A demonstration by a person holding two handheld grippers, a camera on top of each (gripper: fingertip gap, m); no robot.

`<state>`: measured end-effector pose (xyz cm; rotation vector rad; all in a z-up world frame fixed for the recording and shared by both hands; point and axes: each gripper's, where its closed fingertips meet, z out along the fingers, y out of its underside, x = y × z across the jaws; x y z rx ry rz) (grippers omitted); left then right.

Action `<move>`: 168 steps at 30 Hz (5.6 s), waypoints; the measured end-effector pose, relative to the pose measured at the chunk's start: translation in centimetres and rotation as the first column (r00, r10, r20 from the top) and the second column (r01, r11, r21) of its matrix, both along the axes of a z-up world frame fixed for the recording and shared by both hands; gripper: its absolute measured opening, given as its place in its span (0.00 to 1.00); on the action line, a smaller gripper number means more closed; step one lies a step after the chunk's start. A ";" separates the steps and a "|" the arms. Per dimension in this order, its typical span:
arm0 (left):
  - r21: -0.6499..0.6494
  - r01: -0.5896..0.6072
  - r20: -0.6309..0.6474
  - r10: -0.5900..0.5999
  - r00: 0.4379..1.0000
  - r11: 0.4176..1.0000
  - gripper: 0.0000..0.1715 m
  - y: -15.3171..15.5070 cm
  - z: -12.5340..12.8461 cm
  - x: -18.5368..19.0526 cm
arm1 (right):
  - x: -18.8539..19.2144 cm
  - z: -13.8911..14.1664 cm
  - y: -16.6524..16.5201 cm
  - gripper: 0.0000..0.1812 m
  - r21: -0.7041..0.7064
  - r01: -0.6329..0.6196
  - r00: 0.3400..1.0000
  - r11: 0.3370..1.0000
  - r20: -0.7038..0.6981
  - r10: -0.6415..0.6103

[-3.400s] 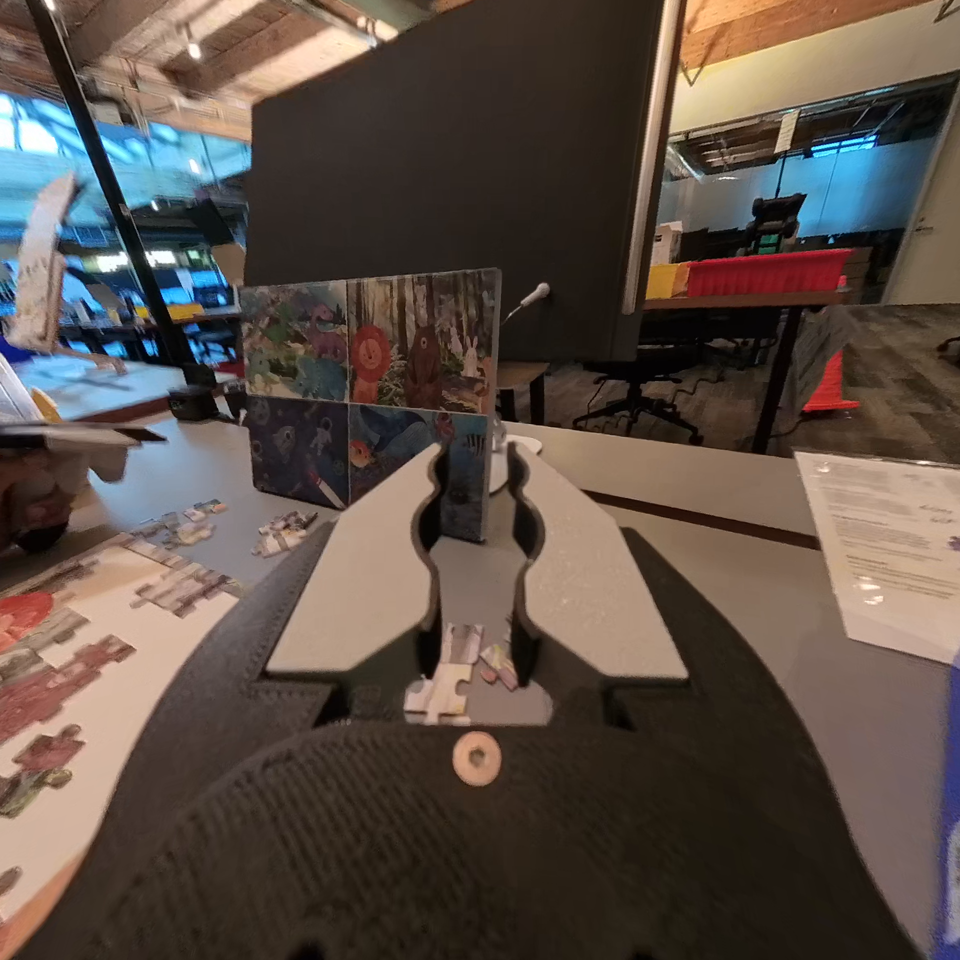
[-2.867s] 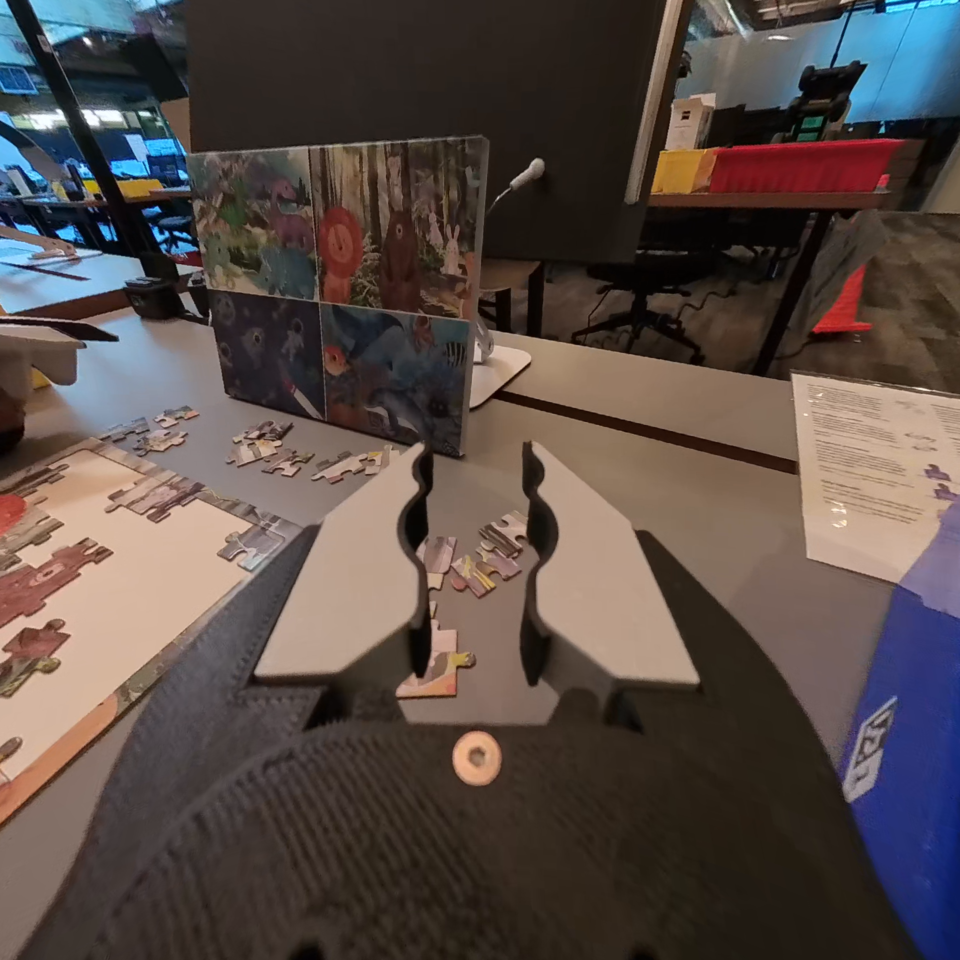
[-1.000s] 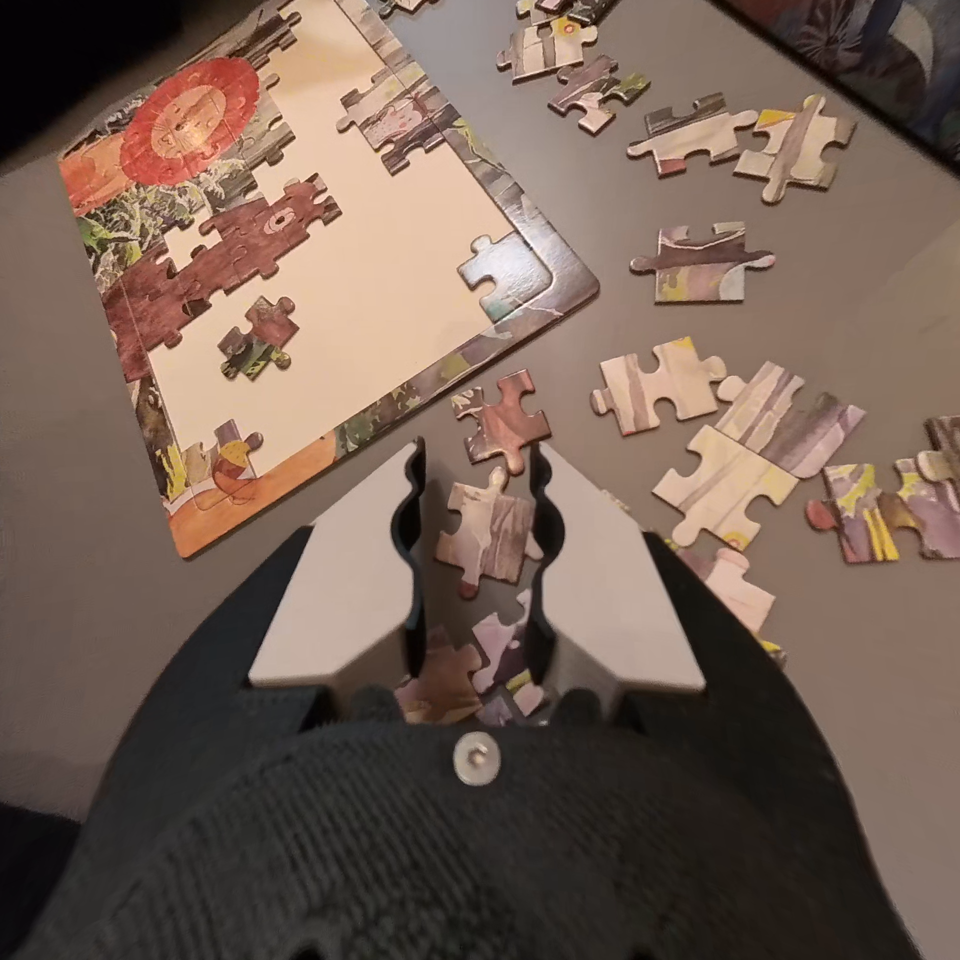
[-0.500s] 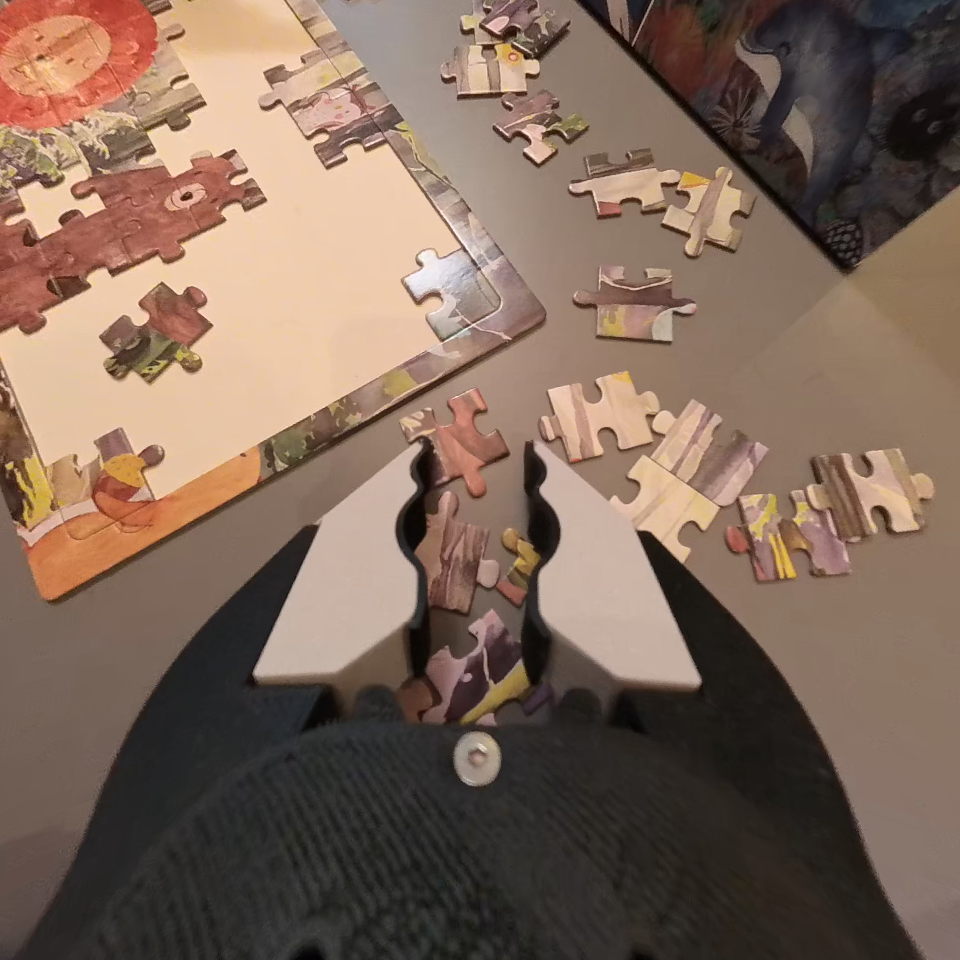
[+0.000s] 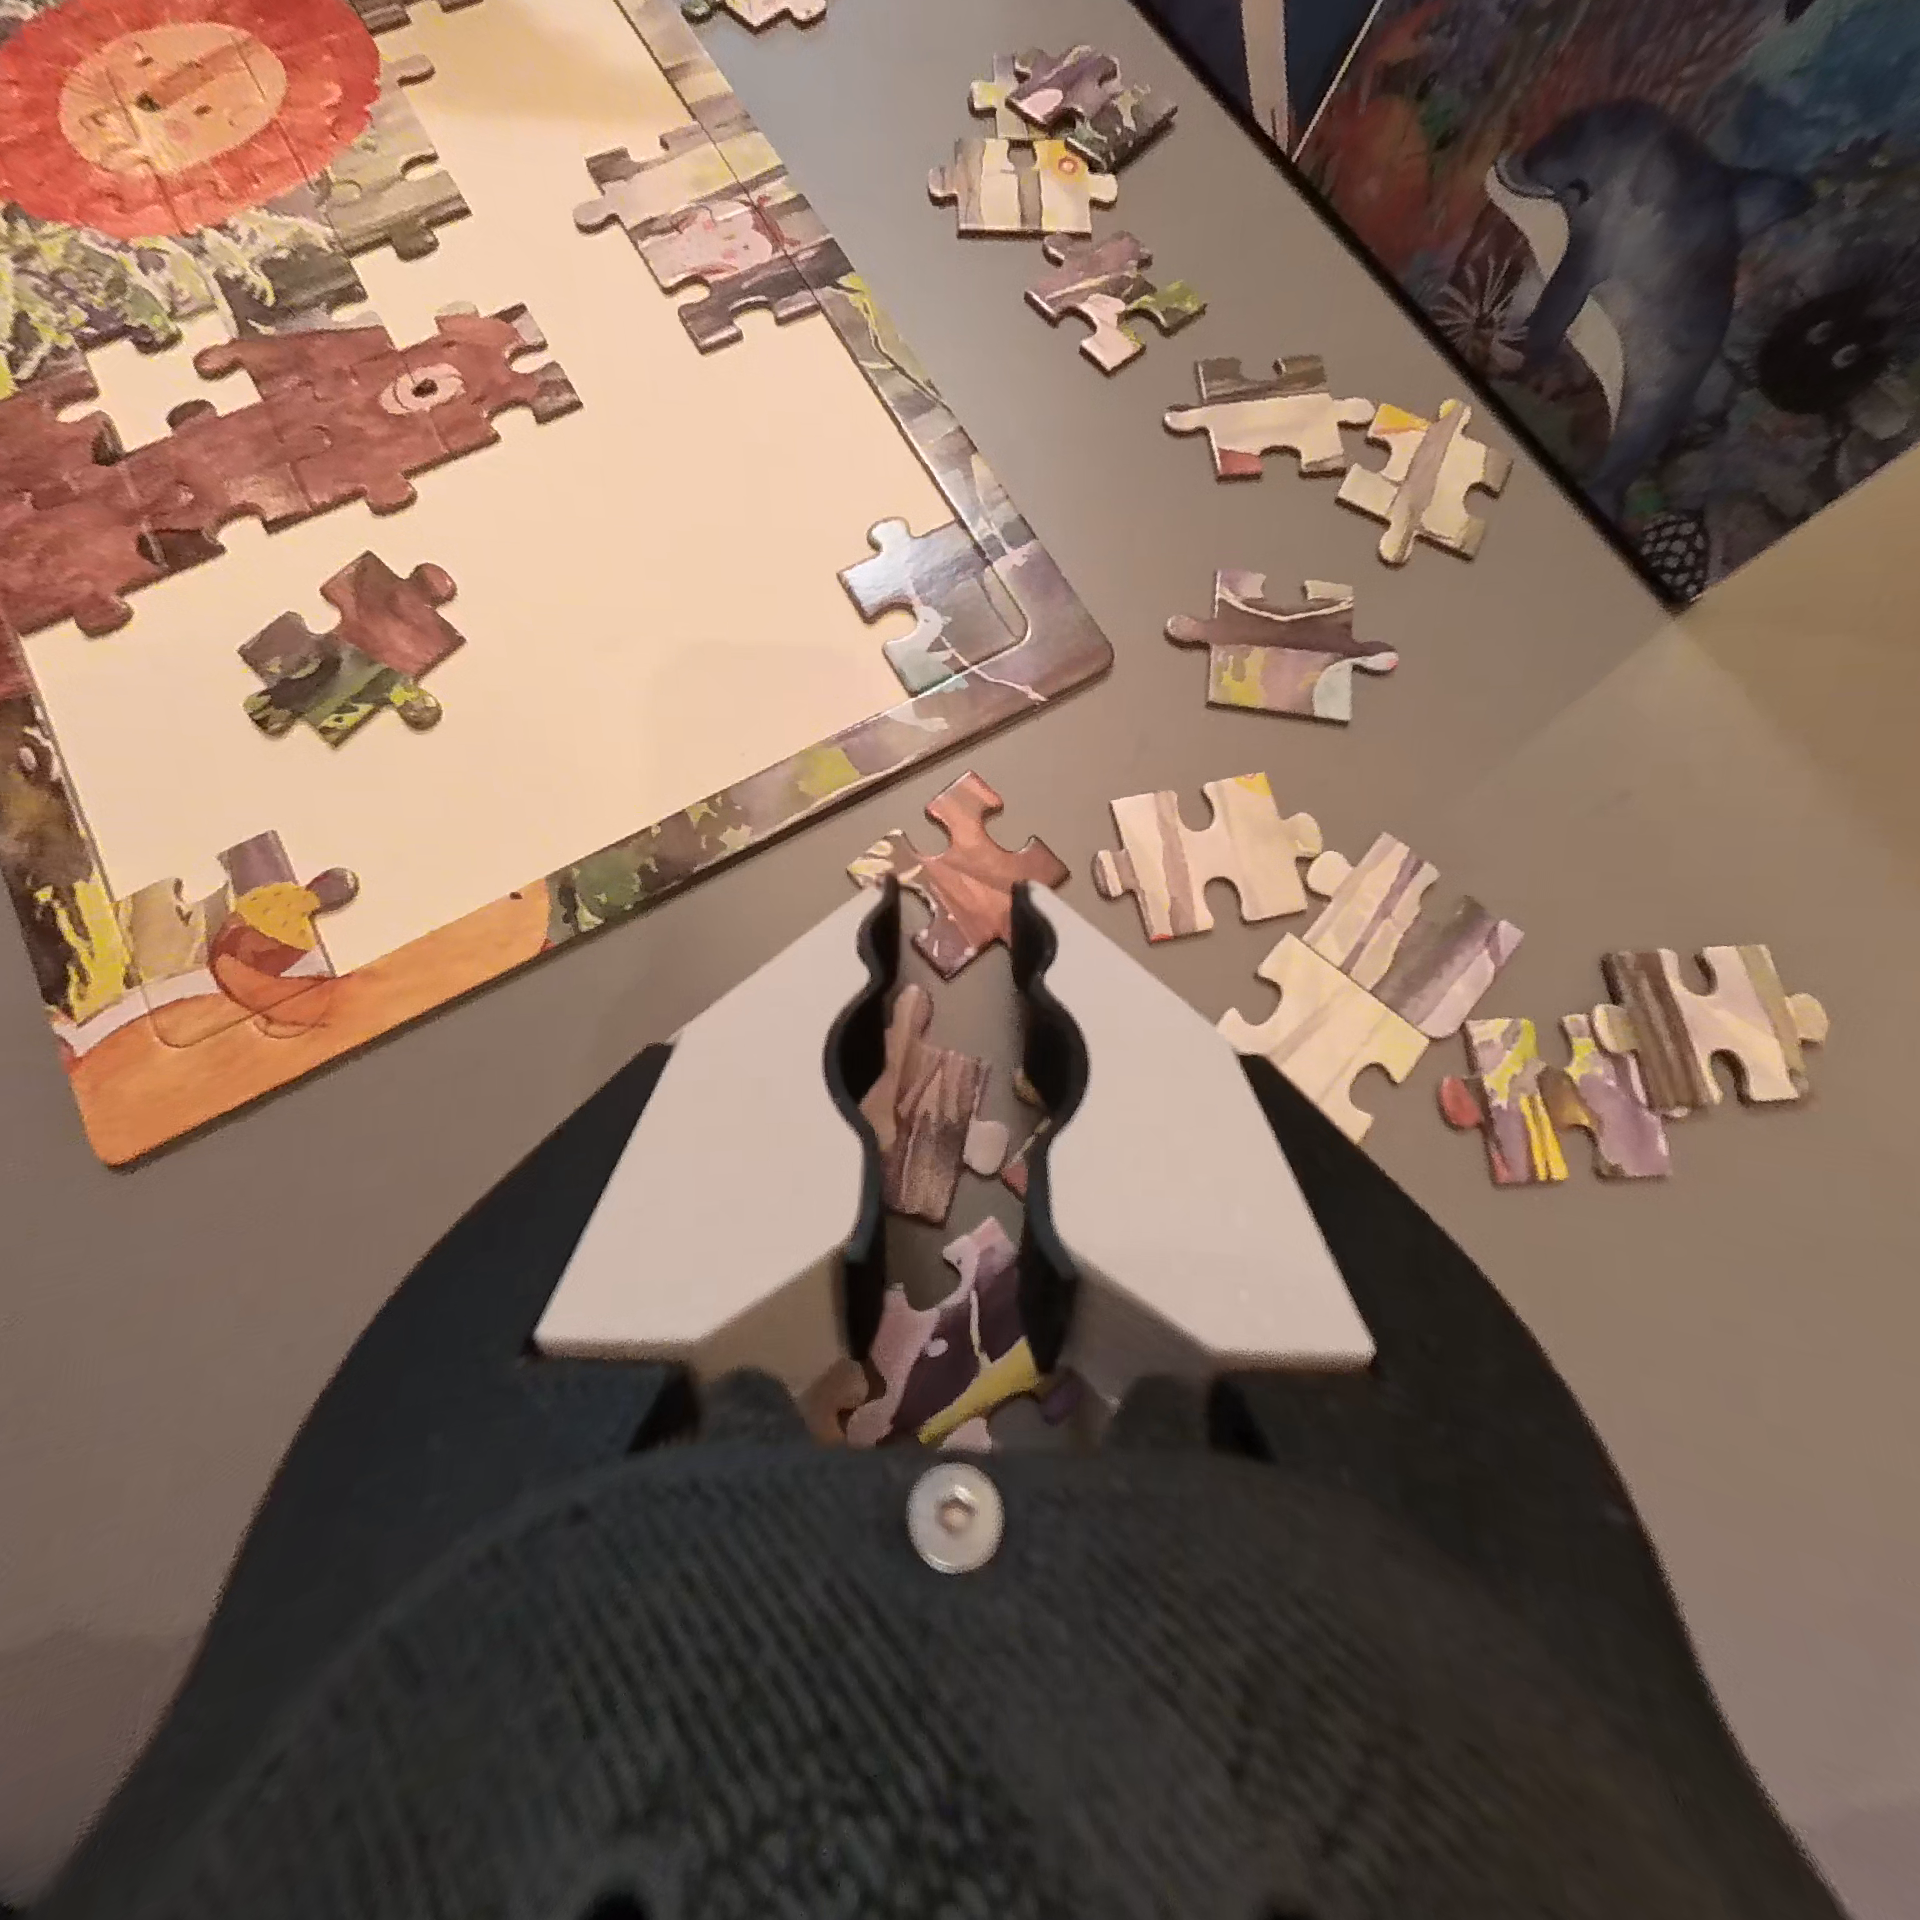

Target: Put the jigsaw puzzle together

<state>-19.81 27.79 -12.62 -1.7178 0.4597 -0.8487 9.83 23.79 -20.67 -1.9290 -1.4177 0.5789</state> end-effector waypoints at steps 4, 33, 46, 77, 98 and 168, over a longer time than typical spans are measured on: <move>0.001 0.001 -0.001 -0.001 1.000 1.000 0.22 0.0 0.0 0.0 | 0.1 0.4 0.3 0.16 0.010 0.015 1.000 1.000 -0.016 -0.015; 0.012 0.006 -0.013 -0.005 1.000 1.000 0.23 -0.1 0.0 0.2 | 0.0 0.0 0.2 0.17 -0.065 0.038 0.999 0.997 -0.020 -0.040; 0.009 0.002 -0.004 -0.002 1.000 1.000 0.22 -0.1 0.1 0.1 | 0.6 -0.3 -2.0 0.17 -0.199 0.012 1.000 0.980 -0.006 -0.014; 0.012 -0.002 -0.005 0.003 1.000 1.000 0.22 -0.1 0.1 0.1 | 0.0 -0.1 -1.4 0.08 -0.026 -0.013 1.000 1.000 0.027 0.013; 0.013 0.002 -0.010 -0.001 1.000 1.000 0.22 -0.1 0.1 0.2 | 0.0 1.0 -3.7 0.19 -0.117 -0.059 0.998 0.991 -0.038 0.055; 0.017 0.030 -0.008 -0.029 1.000 0.999 0.23 -0.4 0.1 0.8 | -2.8 -0.7 0.7 0.19 -0.138 -0.199 0.952 0.970 0.207 0.225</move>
